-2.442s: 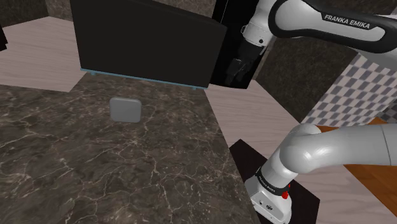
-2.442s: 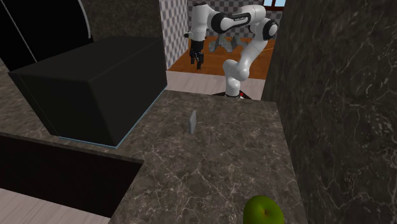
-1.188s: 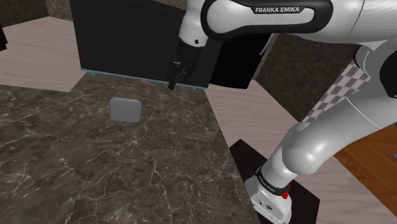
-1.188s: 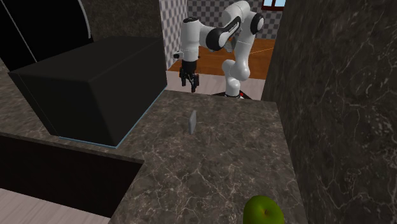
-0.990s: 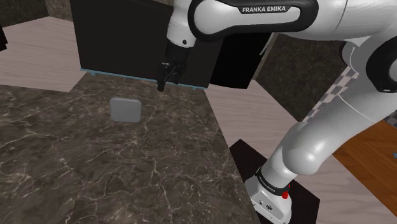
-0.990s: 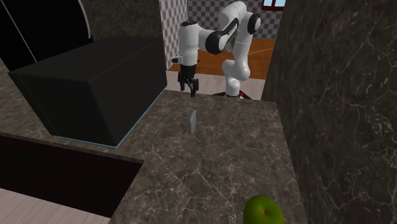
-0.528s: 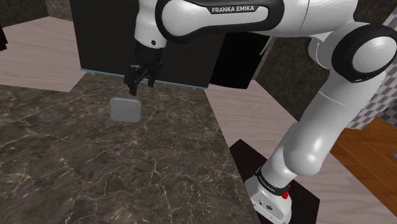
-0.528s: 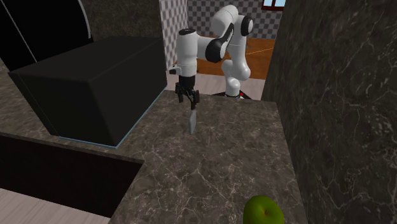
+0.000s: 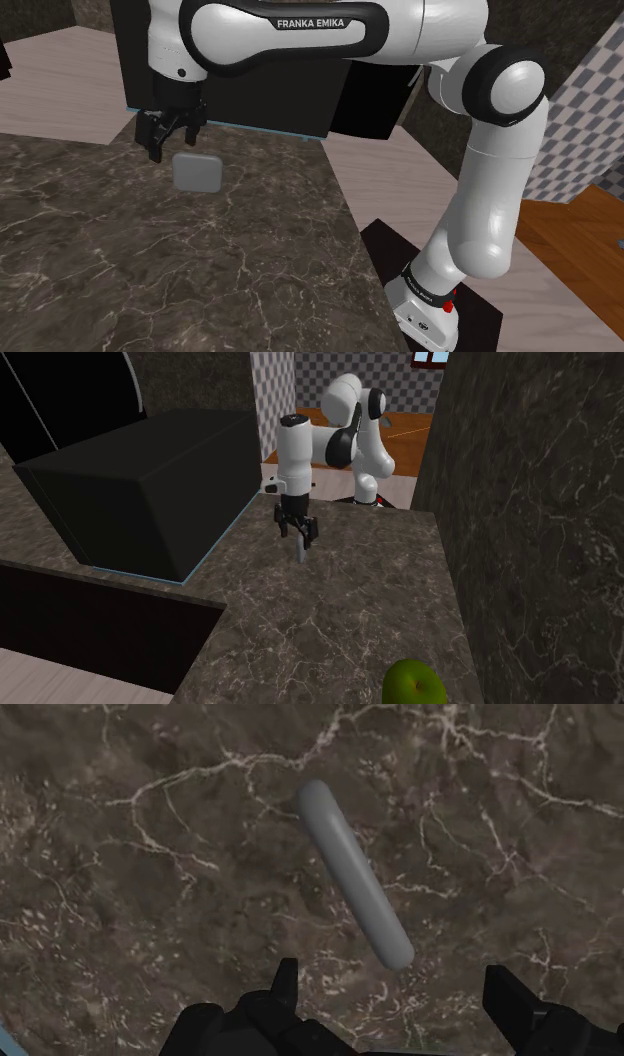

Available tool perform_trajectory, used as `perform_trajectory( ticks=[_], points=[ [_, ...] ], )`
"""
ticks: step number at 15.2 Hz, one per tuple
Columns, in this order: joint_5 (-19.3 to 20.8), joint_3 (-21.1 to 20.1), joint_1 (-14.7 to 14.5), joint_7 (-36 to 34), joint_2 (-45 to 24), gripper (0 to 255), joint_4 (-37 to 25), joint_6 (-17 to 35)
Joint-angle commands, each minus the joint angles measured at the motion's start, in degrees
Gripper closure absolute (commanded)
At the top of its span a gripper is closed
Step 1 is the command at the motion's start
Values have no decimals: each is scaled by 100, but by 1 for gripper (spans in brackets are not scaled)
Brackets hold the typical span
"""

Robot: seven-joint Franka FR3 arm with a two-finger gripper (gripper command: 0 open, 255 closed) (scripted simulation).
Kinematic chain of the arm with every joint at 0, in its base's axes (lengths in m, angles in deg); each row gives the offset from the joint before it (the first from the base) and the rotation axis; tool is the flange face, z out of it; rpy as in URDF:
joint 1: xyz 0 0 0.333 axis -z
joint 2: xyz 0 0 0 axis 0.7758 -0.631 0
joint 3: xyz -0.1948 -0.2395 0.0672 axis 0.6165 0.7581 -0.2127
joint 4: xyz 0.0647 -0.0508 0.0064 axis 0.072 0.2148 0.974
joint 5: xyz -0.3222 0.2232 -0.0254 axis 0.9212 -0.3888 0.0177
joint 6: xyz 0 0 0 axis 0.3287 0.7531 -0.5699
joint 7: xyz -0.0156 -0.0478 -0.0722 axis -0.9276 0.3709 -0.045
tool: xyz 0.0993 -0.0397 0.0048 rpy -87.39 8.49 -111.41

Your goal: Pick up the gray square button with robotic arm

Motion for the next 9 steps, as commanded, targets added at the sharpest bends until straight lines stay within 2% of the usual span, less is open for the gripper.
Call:
perform_trajectory(
  ticks=[1,6,9],
  points=[
    [53,-1,-51,-33,-113,0,-20,85],
    [94,21,-43,-58,-177,0,280,442],
    [99,24,-43,-62,-186,0,312,482]
  ],
)
